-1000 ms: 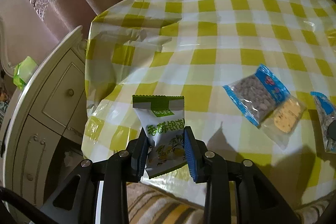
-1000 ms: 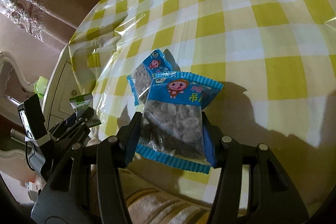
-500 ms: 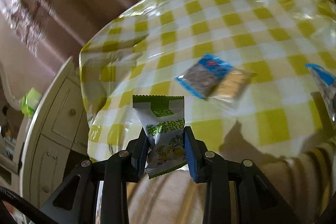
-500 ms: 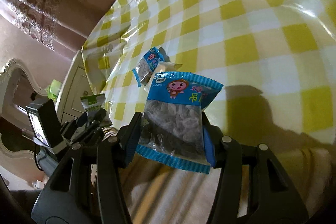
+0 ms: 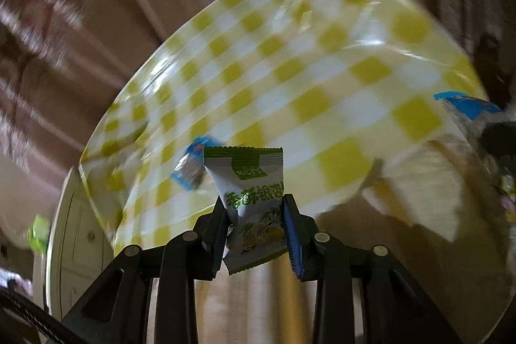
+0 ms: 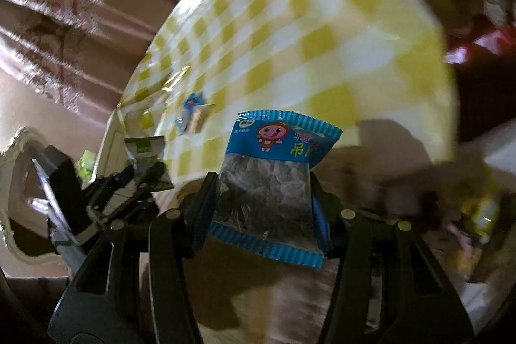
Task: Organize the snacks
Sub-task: 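Lift green-and-white packet with left gripper while right gripper carries bean bag toward box, then release green-and-white packet into box with left gripper while right gripper releases bean bag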
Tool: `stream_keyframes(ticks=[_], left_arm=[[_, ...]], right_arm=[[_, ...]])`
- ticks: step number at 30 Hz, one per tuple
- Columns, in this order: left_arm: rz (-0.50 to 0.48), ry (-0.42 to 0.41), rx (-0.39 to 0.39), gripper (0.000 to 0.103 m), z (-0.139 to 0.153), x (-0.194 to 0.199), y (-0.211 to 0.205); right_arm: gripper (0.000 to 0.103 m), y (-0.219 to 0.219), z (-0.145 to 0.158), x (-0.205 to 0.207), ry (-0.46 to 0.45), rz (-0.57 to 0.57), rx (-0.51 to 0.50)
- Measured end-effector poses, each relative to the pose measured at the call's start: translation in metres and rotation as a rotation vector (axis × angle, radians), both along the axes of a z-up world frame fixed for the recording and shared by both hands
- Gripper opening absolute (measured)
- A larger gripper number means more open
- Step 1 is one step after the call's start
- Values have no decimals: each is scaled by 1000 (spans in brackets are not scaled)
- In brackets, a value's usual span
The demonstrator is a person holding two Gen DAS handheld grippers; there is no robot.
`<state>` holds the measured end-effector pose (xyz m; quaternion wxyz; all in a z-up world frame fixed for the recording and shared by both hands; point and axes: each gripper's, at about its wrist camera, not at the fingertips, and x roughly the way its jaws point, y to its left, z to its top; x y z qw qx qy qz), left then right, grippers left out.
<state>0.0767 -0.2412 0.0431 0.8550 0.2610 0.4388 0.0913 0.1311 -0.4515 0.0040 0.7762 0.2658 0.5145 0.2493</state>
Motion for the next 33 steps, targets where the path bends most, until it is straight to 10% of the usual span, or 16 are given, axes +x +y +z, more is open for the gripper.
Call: stream_keyframes(ticks=[26, 30, 33], left_arm=[[-460, 133, 127, 34, -32, -56, -202], [-487, 194, 69, 39, -39, -58, -211], [-498, 214, 52, 61, -42, -60, -215]], right_arm=[[57, -151, -60, -47, 142, -209, -26], [60, -159, -67, -49, 177, -220, -41], [62, -164, -71, -49, 201, -232, -50]])
